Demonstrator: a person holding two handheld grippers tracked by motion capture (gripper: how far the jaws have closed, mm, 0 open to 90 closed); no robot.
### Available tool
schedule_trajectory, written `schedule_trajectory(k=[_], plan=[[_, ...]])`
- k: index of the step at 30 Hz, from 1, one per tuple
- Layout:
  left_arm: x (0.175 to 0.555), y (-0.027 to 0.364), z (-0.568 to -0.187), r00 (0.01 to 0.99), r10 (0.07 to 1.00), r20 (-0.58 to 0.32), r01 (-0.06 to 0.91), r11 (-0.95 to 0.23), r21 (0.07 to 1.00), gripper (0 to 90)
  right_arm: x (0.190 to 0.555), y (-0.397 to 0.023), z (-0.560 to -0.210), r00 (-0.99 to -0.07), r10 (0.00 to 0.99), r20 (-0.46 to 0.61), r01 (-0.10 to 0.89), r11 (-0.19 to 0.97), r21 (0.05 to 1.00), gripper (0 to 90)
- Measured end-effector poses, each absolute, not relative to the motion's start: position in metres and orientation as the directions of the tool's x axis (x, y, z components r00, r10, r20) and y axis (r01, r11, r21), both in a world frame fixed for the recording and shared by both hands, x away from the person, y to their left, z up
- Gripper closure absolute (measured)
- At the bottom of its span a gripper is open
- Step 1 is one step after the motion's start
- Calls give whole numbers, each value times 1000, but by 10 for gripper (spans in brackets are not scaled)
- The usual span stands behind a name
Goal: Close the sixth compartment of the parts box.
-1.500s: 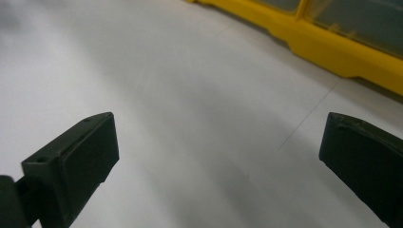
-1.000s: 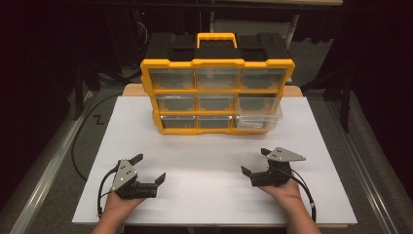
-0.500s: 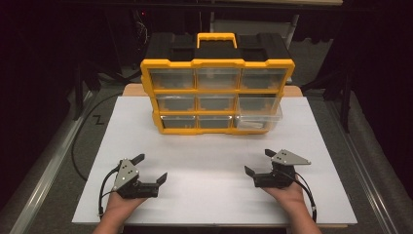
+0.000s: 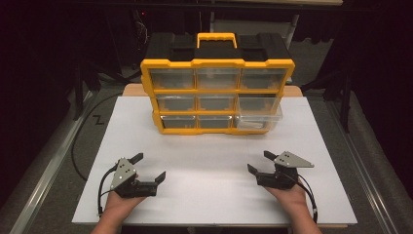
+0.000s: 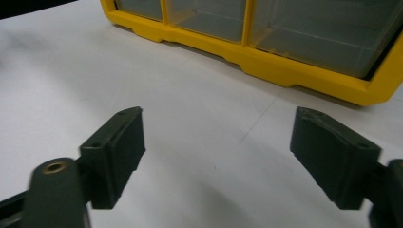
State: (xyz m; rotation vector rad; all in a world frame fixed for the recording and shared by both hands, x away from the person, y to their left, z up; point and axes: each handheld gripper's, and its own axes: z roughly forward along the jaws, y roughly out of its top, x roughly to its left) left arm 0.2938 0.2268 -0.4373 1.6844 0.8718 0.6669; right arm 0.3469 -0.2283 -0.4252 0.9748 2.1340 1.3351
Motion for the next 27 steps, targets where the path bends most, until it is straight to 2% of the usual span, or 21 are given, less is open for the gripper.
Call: schedule_trajectory(k=[13, 20, 27], plan=[[293, 225, -437, 580, 815, 14, 214, -169, 962, 4, 344, -231, -425, -657, 754, 0, 326, 284, 902, 496], [293, 225, -437, 581, 814, 23, 215, -181, 960, 4, 345, -232, -425, -654, 757, 13, 335, 274, 901, 703], [293, 224, -438, 584, 812, 23, 214, -181, 960, 4, 345, -232, -424, -647, 762, 15, 338, 269, 902, 817]])
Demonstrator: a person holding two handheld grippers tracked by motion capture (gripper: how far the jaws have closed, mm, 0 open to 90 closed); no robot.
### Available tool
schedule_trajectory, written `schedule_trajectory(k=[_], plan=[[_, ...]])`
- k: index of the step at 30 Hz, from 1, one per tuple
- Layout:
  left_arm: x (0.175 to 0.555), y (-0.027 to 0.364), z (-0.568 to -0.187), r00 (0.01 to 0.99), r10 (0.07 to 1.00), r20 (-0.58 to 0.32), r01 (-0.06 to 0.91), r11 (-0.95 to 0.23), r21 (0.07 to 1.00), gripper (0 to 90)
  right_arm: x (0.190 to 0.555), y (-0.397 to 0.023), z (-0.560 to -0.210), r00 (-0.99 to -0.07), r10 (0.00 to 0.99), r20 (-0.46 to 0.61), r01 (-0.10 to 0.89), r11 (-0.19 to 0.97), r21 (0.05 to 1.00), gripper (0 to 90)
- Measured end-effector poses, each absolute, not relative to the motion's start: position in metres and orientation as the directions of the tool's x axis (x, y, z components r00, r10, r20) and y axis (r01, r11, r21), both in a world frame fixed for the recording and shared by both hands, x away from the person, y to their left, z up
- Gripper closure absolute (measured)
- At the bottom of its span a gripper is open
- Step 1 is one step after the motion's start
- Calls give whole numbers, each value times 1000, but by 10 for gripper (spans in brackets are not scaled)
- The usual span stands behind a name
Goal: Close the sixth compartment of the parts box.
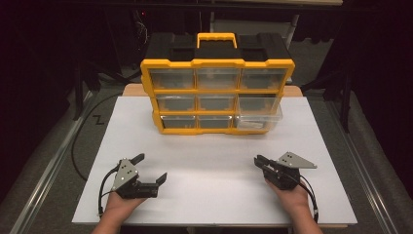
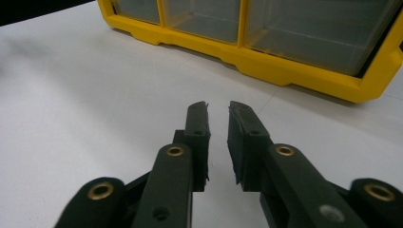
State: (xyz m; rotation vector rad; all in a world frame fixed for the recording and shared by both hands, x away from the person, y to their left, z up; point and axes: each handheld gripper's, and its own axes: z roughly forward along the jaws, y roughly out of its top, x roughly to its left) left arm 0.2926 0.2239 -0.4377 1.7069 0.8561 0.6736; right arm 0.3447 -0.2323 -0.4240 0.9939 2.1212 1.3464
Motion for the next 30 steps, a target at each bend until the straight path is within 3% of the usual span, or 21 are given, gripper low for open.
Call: schedule_trajectory(k=[5, 22, 30], plan=[[292, 224, -438, 585, 811, 24, 213, -182, 960, 4, 344, -232, -424, -638, 770, 10, 341, 270, 901, 900], [292, 224, -437, 588, 809, 22, 213, -181, 960, 4, 340, -226, -423, -625, 779, -45, 295, 289, 911, 900], [292, 224, -437, 591, 806, 20, 214, -180, 960, 4, 342, -221, -414, -611, 792, -1, 301, 233, 925, 900]])
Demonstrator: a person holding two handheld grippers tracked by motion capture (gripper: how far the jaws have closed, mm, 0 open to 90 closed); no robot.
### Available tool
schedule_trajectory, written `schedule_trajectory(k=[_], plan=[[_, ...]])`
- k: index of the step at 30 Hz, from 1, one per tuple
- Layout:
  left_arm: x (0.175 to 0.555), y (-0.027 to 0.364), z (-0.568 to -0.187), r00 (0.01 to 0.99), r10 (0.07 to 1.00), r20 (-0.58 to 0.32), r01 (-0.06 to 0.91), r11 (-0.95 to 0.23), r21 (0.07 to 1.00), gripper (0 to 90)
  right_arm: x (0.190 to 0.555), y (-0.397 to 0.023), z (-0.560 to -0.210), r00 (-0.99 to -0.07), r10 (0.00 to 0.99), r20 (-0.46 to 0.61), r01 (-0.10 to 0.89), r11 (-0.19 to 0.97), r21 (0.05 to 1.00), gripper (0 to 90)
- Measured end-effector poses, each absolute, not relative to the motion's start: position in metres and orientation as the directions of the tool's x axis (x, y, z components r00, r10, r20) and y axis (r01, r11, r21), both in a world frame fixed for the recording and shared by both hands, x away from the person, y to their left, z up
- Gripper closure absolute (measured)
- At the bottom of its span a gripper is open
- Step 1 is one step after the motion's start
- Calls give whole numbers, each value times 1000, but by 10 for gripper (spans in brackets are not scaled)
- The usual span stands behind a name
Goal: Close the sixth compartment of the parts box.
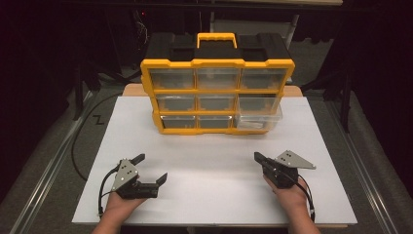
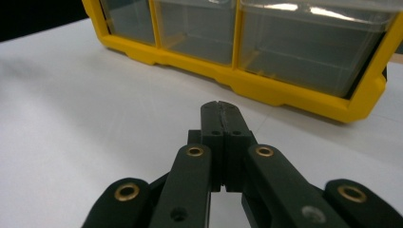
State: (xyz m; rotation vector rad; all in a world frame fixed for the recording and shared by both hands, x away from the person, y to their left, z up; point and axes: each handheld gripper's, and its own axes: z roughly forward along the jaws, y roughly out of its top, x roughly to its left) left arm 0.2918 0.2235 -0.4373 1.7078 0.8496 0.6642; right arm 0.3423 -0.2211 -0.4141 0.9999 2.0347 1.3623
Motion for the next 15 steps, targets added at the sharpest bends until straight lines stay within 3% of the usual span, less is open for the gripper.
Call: schedule_trajectory(k=[15], plan=[[292, 223, -438, 598, 801, 18, 211, -179, 961, 4, 350, -204, -394, -612, 791, -21, 275, 237, 932, 900]])
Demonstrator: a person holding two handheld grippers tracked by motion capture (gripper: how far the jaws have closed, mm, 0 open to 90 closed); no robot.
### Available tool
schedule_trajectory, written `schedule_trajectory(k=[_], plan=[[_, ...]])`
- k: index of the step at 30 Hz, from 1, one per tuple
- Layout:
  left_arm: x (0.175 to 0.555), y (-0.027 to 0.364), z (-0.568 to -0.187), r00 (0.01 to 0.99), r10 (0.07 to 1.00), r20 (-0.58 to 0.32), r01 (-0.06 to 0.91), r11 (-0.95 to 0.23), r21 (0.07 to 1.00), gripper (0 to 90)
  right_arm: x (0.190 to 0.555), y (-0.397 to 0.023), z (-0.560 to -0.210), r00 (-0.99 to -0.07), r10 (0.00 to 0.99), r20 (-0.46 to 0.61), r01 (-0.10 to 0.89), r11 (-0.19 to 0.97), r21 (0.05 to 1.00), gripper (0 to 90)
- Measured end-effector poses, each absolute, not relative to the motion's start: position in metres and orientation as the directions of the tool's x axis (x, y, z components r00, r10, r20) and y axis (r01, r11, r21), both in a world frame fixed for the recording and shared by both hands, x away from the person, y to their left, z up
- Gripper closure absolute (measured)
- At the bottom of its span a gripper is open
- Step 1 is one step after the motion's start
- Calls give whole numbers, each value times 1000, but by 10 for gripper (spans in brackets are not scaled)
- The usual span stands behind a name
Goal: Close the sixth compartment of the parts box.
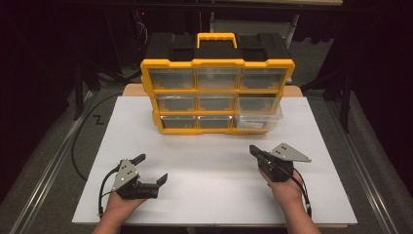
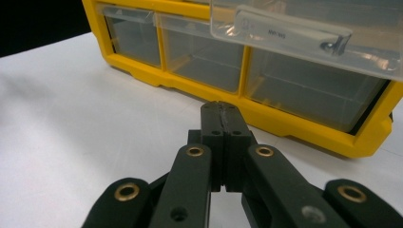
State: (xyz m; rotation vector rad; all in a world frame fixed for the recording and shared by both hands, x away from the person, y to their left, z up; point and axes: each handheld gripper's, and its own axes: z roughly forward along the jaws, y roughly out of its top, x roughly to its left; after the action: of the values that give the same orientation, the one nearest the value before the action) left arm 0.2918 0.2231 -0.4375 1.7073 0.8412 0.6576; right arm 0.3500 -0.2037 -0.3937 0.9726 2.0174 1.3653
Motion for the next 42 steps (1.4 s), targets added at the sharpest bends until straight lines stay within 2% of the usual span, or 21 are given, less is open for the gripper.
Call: schedule_trajectory(k=[42], plan=[[291, 225, -436, 600, 800, 14, 201, -167, 965, 4, 371, -203, -345, -552, 832, -50, 211, 197, 957, 900]])
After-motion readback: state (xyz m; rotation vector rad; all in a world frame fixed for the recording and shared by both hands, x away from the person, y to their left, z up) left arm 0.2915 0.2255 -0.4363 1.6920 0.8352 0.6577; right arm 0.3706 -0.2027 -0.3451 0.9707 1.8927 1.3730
